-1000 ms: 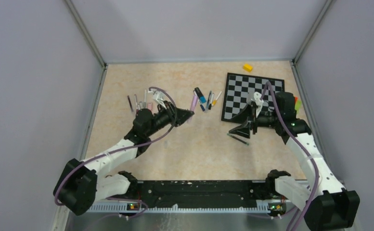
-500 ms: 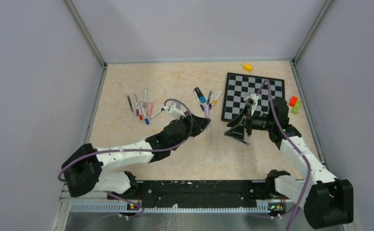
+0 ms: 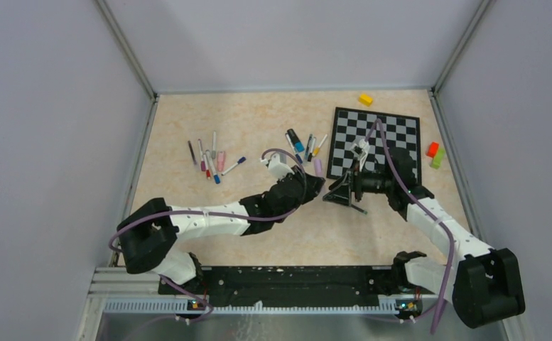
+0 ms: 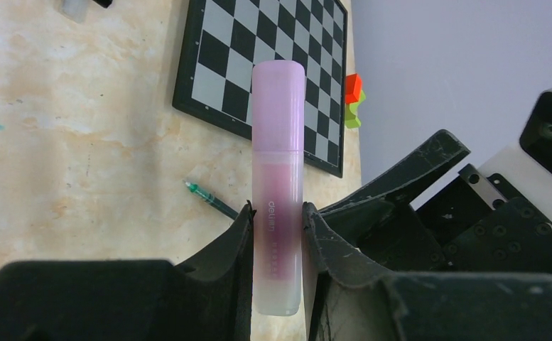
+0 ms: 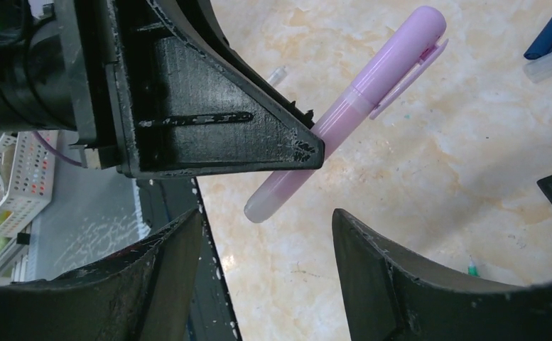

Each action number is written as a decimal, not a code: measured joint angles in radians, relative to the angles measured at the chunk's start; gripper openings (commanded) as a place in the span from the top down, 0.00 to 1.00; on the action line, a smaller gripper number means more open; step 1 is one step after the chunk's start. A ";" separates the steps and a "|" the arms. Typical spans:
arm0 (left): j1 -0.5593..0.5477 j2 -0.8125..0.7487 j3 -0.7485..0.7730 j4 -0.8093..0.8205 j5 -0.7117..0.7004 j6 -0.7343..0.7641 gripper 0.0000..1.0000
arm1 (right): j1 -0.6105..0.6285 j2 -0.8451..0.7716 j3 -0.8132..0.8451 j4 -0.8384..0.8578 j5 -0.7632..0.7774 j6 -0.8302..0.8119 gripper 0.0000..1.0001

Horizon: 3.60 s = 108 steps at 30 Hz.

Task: Open the pen caps
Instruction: Pick up the pen from the center of the board.

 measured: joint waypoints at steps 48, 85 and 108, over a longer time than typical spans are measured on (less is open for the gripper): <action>-0.077 -0.283 -0.166 0.062 -0.085 0.370 0.01 | -0.026 0.026 -0.012 0.000 -0.014 -0.175 1.00; 0.176 -0.277 -0.403 0.448 0.937 0.727 0.04 | -0.043 -0.029 0.041 -0.711 -0.127 -1.236 1.00; 0.177 -0.084 -0.325 0.556 1.102 0.967 0.43 | -0.022 -0.005 0.042 -0.750 -0.132 -1.241 1.00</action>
